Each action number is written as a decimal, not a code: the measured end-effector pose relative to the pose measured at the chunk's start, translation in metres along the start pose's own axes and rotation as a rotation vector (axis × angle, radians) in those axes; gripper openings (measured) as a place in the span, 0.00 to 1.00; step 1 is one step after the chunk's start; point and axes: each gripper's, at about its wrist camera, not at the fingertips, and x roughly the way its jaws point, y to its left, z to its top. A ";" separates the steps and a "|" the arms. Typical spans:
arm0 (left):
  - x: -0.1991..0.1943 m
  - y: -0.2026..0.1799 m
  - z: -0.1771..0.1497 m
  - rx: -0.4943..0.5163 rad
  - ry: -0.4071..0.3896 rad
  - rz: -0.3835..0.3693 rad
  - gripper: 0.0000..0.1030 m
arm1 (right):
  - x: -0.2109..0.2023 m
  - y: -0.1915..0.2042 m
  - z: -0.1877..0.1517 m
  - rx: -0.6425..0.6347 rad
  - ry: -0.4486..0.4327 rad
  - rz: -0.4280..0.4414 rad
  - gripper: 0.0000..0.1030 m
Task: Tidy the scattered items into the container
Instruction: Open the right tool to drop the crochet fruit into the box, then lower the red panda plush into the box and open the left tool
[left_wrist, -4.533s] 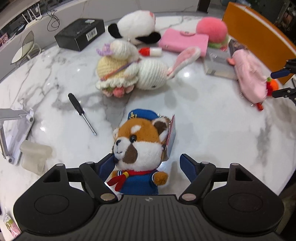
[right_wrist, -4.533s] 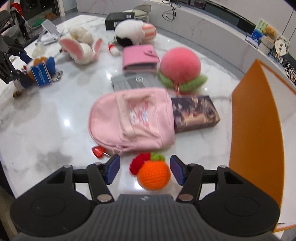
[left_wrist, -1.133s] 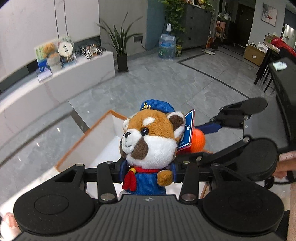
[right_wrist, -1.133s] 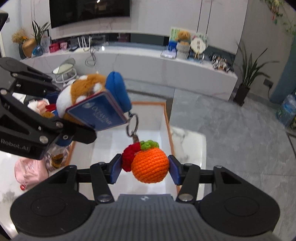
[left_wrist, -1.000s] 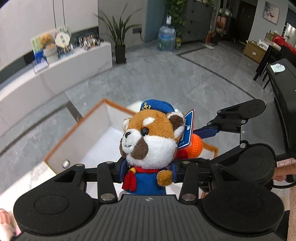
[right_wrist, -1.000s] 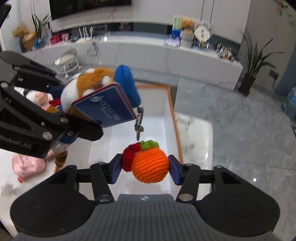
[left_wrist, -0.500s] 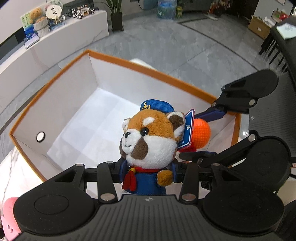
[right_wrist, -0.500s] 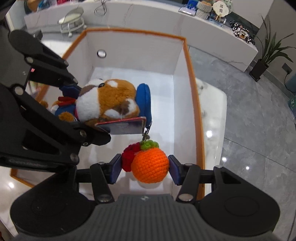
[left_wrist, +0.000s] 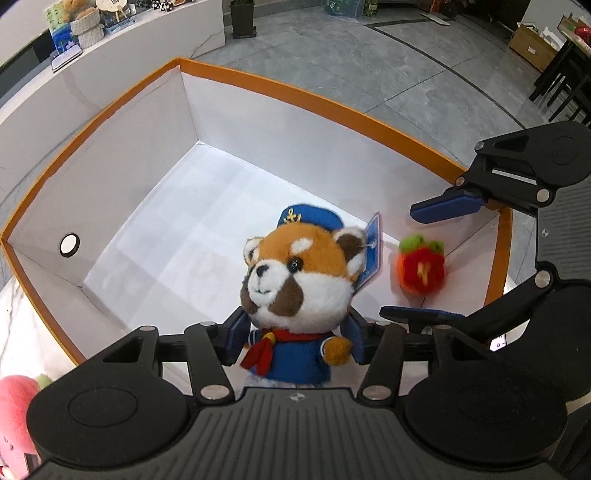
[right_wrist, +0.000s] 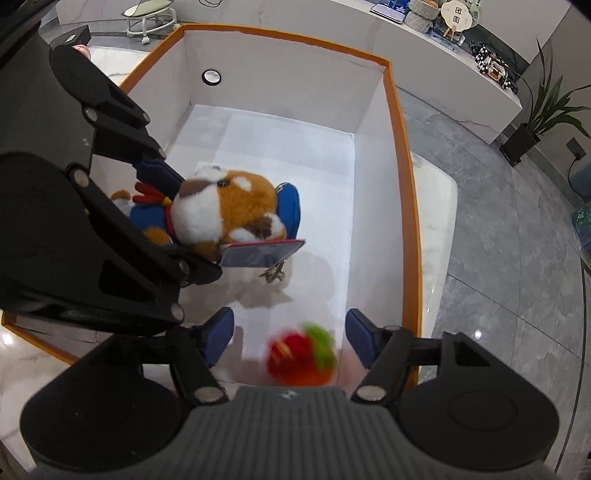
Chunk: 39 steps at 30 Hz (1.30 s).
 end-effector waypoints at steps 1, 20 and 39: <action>-0.002 0.001 -0.001 0.000 -0.003 -0.001 0.63 | -0.001 0.000 -0.001 0.001 0.000 -0.002 0.67; -0.049 -0.004 0.007 0.022 -0.098 0.042 0.71 | -0.037 0.004 0.012 0.000 -0.085 -0.063 0.68; -0.200 0.042 -0.050 -0.007 -0.339 0.173 0.75 | -0.130 0.096 0.063 -0.184 -0.298 -0.170 0.71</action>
